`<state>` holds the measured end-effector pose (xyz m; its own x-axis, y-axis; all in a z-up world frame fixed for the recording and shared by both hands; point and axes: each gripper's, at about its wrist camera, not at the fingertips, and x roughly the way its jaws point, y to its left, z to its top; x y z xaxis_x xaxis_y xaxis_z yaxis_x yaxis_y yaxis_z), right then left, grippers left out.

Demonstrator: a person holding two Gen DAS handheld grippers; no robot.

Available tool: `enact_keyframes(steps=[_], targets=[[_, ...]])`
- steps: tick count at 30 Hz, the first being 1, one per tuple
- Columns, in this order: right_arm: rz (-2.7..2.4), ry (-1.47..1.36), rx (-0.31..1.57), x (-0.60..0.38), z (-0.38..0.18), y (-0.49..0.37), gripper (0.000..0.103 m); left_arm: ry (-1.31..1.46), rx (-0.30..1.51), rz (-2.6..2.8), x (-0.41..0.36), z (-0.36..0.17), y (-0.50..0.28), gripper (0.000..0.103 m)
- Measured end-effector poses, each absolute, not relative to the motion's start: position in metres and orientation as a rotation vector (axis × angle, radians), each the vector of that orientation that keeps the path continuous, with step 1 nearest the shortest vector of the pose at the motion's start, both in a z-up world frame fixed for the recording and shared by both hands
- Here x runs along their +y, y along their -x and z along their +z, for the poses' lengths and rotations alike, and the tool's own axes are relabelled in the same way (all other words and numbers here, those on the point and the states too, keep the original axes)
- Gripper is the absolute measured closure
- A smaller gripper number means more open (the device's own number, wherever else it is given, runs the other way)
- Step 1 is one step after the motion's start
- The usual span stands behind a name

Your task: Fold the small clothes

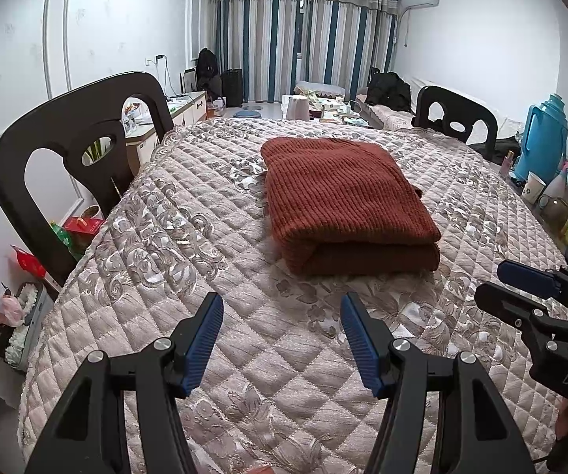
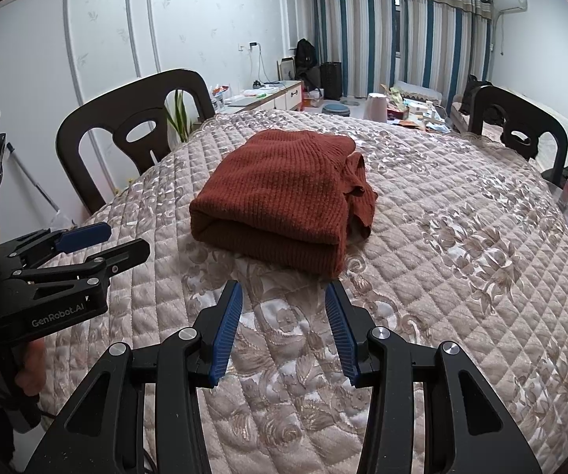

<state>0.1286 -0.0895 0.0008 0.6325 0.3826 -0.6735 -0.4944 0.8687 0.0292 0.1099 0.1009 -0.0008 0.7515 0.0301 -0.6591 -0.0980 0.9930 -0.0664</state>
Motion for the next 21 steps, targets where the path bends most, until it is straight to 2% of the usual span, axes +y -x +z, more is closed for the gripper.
enact_keyframes(steps=[21], targets=[[0.508, 0.164, 0.73, -0.0886, 0.0015, -0.1276, 0.058, 0.096, 0.73, 0.09, 0.0995, -0.0038, -0.1085, 0.039]])
